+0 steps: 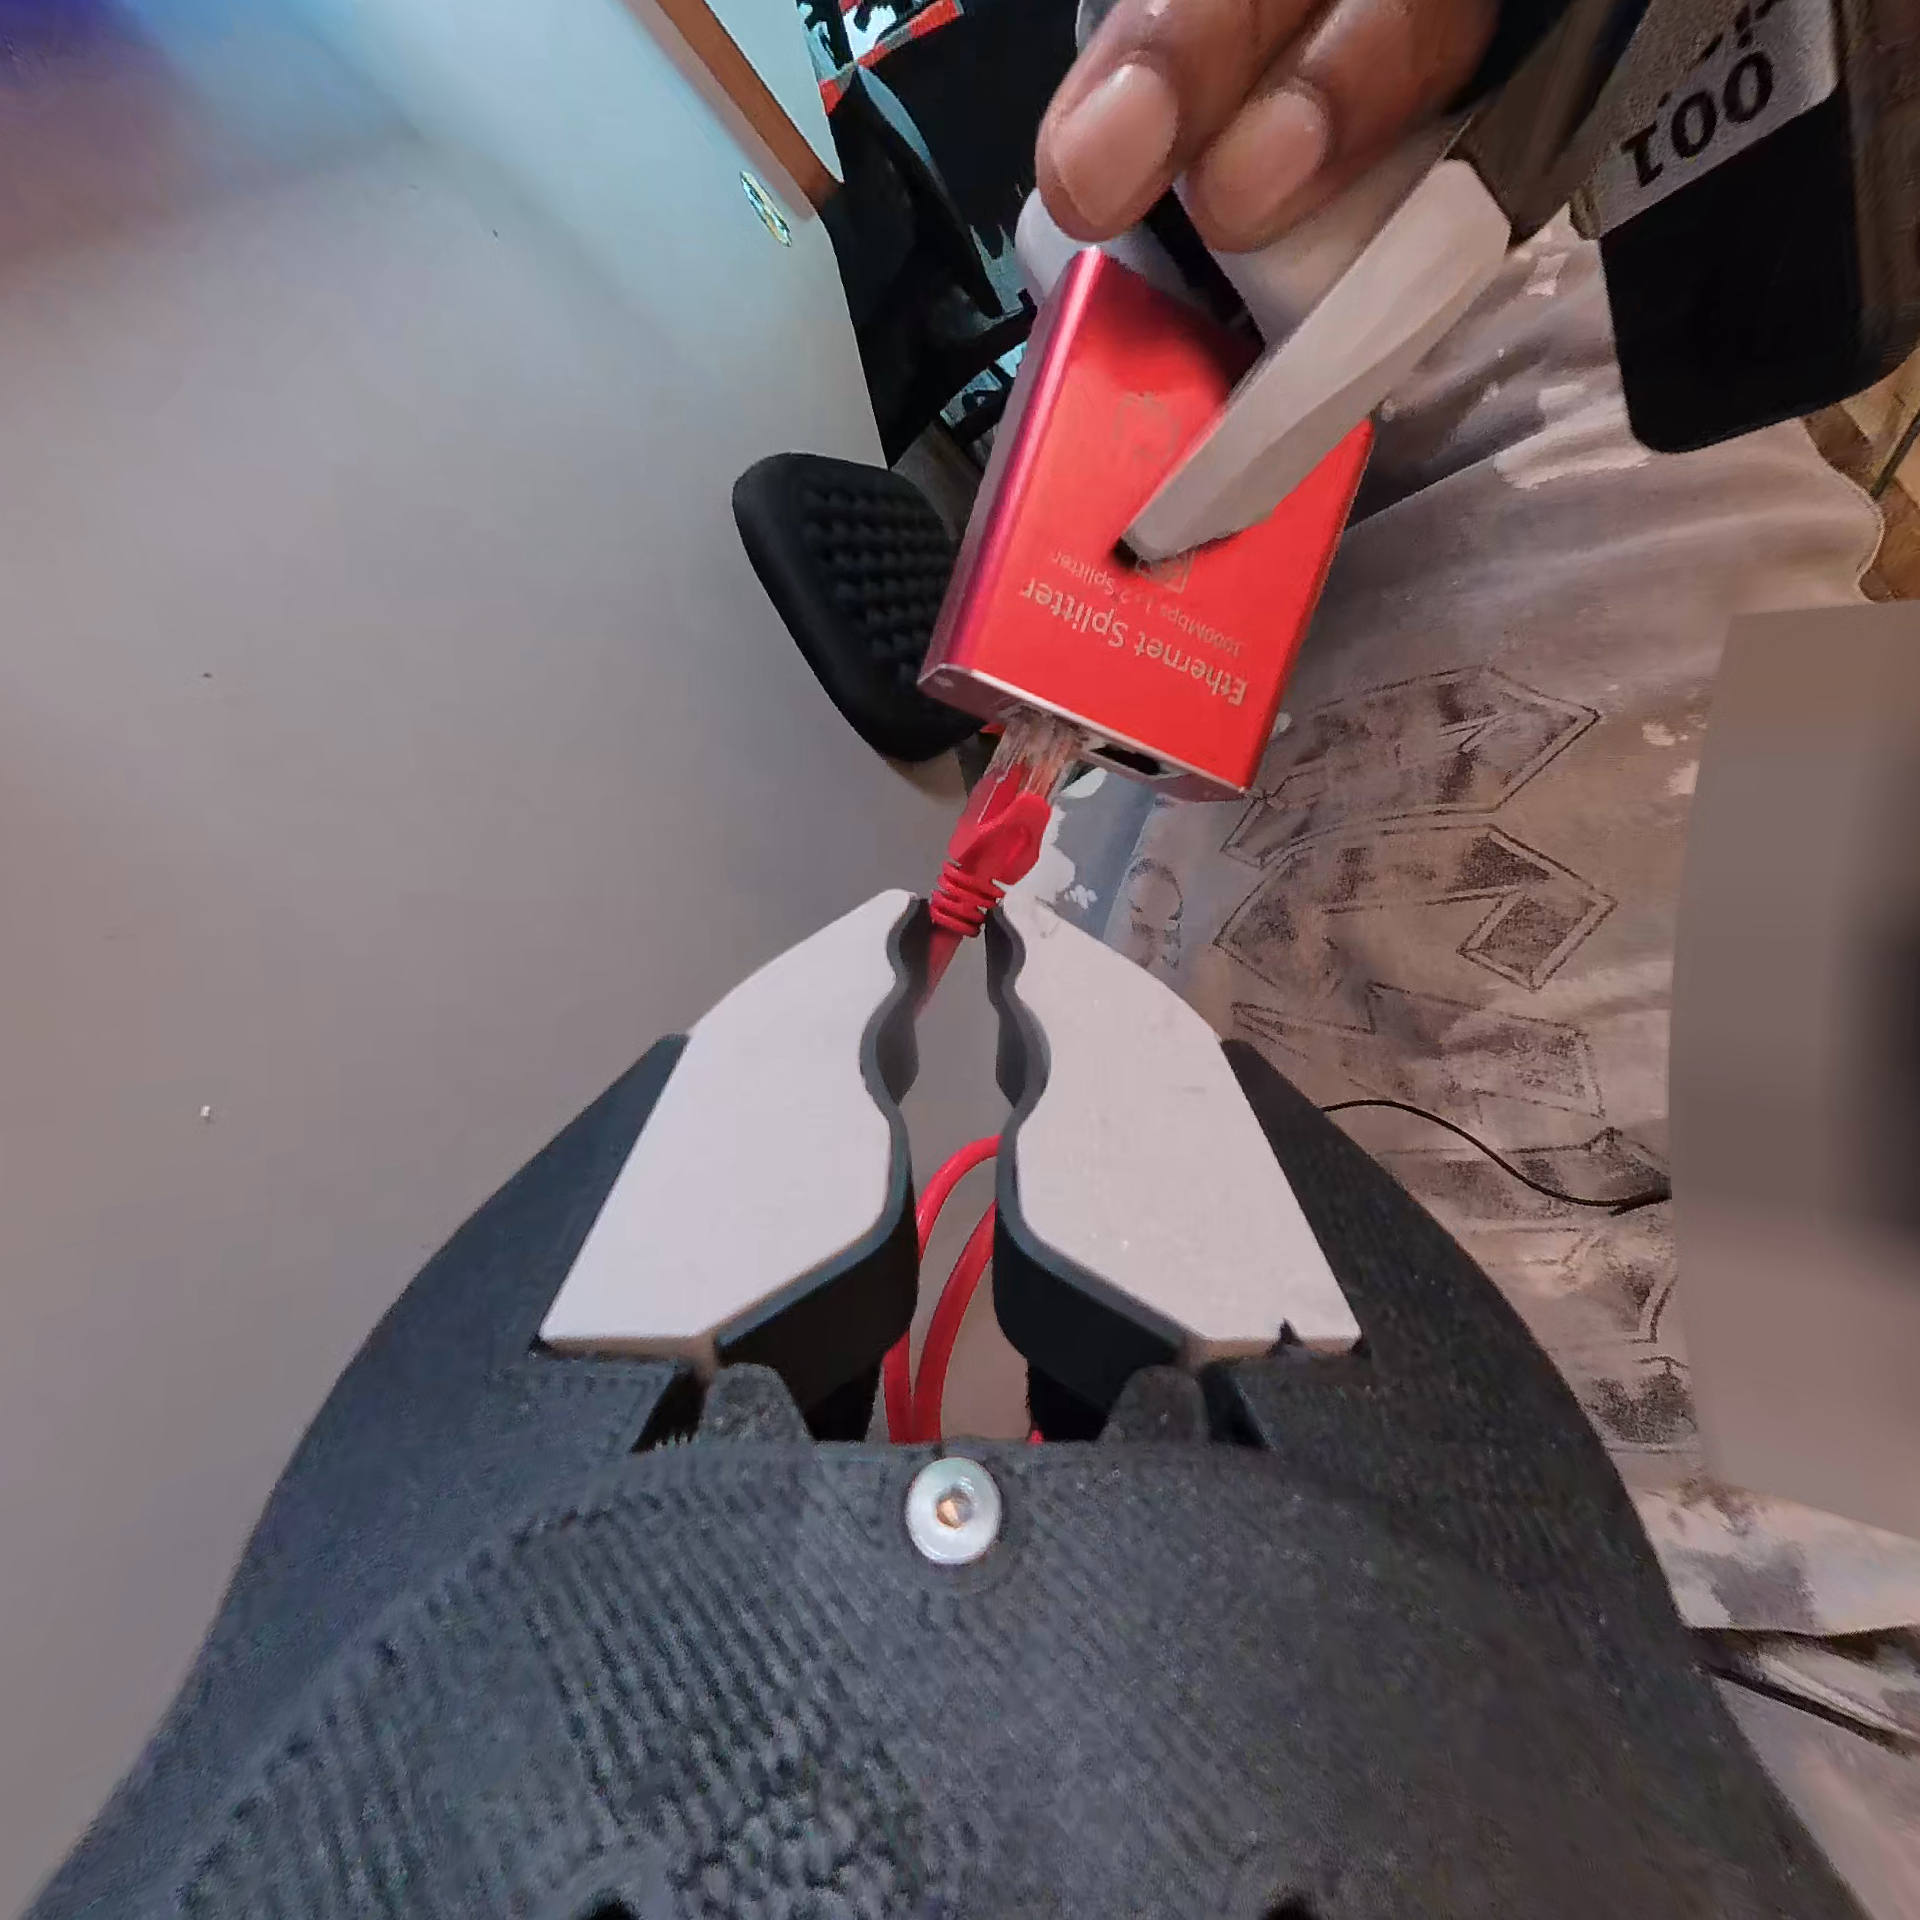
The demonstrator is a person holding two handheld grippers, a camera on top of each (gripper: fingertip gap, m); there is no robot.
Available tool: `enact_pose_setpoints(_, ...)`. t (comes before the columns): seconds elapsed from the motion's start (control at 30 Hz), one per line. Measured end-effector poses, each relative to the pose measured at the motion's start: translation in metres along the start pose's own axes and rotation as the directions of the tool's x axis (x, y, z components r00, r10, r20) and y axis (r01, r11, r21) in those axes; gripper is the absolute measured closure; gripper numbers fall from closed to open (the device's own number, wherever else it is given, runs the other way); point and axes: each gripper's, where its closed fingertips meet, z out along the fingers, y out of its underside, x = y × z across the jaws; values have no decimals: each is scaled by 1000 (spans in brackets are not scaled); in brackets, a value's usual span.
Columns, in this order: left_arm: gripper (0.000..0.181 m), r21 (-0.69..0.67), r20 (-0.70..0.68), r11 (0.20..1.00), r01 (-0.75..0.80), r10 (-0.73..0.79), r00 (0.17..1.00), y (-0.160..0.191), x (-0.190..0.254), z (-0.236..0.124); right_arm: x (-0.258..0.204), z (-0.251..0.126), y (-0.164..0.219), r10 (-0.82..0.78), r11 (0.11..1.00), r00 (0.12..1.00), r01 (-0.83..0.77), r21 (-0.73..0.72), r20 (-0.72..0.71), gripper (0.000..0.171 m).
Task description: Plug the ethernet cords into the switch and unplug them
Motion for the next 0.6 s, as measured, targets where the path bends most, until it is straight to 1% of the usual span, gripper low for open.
enact_pose_setpoints(0.13,171,-20,-5,1000,-5,5,1000,3,1,4,-8,2,-7,-68,998,998,68,-12,18,143)
enact_pose_setpoints(0.2,171,-13,-15,999,-33,33,999,2,4,6,-7,2,-8,-76,997,997,76,-7,5,143)
enact_pose_setpoints(0.33,172,29,2,997,-75,75,997,-2,7,3,-4,0,-9,-47,999,999,47,15,-22,143)
enact_pose_setpoints(0.5,172,-27,30,991,-131,132,991,6,7,10,-13,5,-17,-29,998,999,28,59,18,144)
enact_pose_setpoints(0.6,172,-14,26,988,-156,156,987,3,11,9,-10,2,-16,18,997,1000,-19,76,14,143)
